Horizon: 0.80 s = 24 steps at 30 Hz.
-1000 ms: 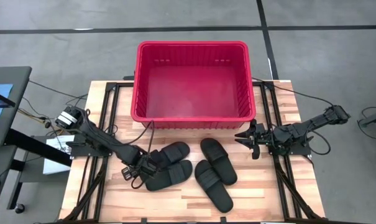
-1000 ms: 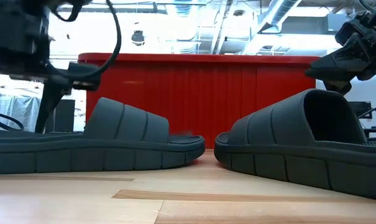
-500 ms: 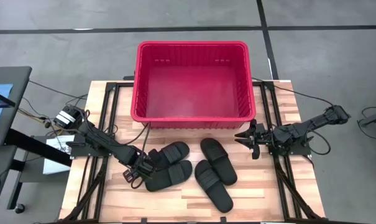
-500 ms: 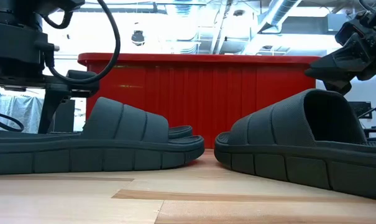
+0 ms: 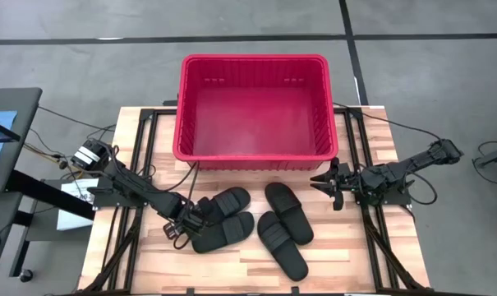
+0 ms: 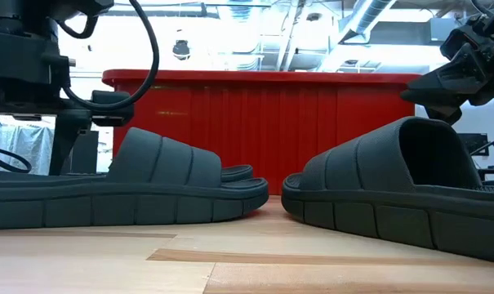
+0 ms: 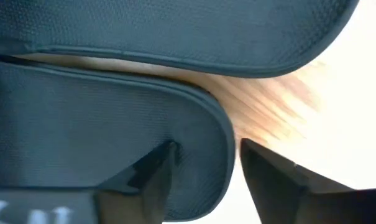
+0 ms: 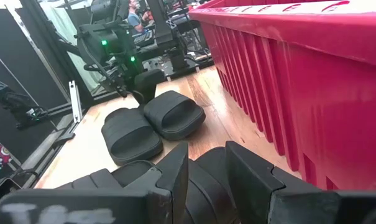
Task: Pick and place slides into bin
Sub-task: Put the black slide into the red organizer bin
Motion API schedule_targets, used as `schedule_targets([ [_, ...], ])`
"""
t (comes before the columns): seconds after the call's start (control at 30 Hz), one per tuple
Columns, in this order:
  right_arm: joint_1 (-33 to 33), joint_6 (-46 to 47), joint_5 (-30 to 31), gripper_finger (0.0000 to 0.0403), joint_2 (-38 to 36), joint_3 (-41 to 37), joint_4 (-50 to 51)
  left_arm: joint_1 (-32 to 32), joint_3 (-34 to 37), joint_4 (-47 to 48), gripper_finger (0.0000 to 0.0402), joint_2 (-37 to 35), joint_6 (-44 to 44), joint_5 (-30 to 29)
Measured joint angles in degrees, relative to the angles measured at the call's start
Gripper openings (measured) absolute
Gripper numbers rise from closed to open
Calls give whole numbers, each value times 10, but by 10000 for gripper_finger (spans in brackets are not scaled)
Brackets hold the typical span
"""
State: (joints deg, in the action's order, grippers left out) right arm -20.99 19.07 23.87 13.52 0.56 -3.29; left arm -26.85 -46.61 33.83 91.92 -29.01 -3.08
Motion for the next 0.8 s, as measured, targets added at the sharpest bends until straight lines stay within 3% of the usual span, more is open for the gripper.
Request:
schedule_targets([
  [0.23, 0, 0, 0, 98, 0, 0, 0, -1, 0, 3, 19, 0, 9, -2],
  [0.8, 0, 0, 0, 98, 0, 0, 0, -9, -6, 31, 2, 0, 47, -3],
])
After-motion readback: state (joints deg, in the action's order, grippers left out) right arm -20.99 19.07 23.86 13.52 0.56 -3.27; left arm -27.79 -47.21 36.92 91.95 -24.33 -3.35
